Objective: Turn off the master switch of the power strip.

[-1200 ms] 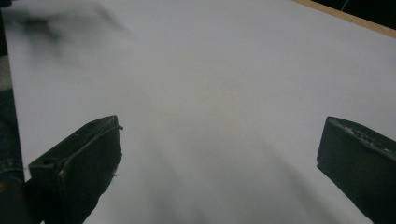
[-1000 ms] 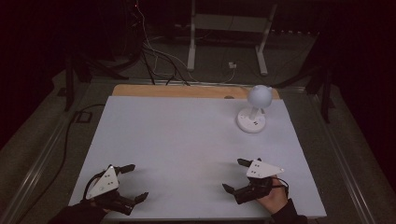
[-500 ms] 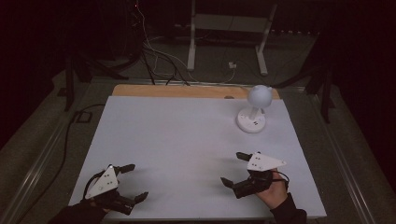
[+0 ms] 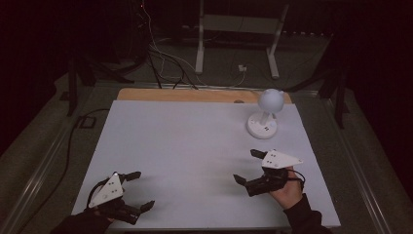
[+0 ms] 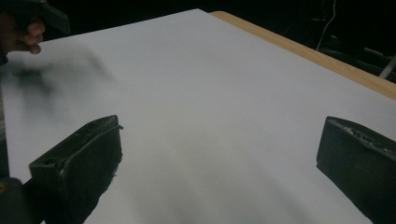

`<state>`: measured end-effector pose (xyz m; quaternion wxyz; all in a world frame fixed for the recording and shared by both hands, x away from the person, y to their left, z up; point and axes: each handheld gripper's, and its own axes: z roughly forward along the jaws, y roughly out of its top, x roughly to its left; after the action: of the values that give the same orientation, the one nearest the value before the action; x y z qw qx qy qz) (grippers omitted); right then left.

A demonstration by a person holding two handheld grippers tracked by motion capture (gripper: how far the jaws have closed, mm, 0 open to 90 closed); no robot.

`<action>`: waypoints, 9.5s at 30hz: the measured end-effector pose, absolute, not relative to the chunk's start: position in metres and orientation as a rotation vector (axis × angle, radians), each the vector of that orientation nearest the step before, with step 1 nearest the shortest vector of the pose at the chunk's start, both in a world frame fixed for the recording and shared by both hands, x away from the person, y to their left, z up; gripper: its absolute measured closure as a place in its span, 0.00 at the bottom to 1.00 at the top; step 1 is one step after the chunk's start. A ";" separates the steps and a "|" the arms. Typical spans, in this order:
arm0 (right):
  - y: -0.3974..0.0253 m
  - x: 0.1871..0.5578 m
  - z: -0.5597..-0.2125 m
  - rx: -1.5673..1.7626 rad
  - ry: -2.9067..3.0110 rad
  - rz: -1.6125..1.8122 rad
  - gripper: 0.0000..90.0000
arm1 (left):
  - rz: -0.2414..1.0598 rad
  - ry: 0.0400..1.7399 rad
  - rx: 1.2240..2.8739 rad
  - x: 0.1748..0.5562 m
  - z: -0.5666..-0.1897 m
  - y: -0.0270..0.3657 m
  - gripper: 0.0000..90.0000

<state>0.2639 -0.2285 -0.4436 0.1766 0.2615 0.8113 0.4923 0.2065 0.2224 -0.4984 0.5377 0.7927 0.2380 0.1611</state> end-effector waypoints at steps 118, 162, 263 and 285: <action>-0.324 0.428 -0.478 1.565 1.762 0.967 1.00 | 0.371 0.566 1.896 0.204 -0.499 0.222 0.00; -0.322 0.444 -0.516 1.477 1.783 0.949 1.00 | 0.370 0.575 1.898 0.204 -0.499 0.223 0.00; -0.333 0.403 -0.483 1.426 1.898 1.287 0.01 | 0.375 0.576 1.895 0.204 -0.499 0.224 0.00; -0.296 0.348 -0.470 1.235 2.059 1.366 0.01 | 0.374 0.571 1.894 0.204 -0.498 0.224 0.00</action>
<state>0.3477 -0.2963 -0.4702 0.1885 0.4389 0.7322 0.4856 0.2040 0.2239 -0.4983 0.5347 0.7950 0.2397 0.1569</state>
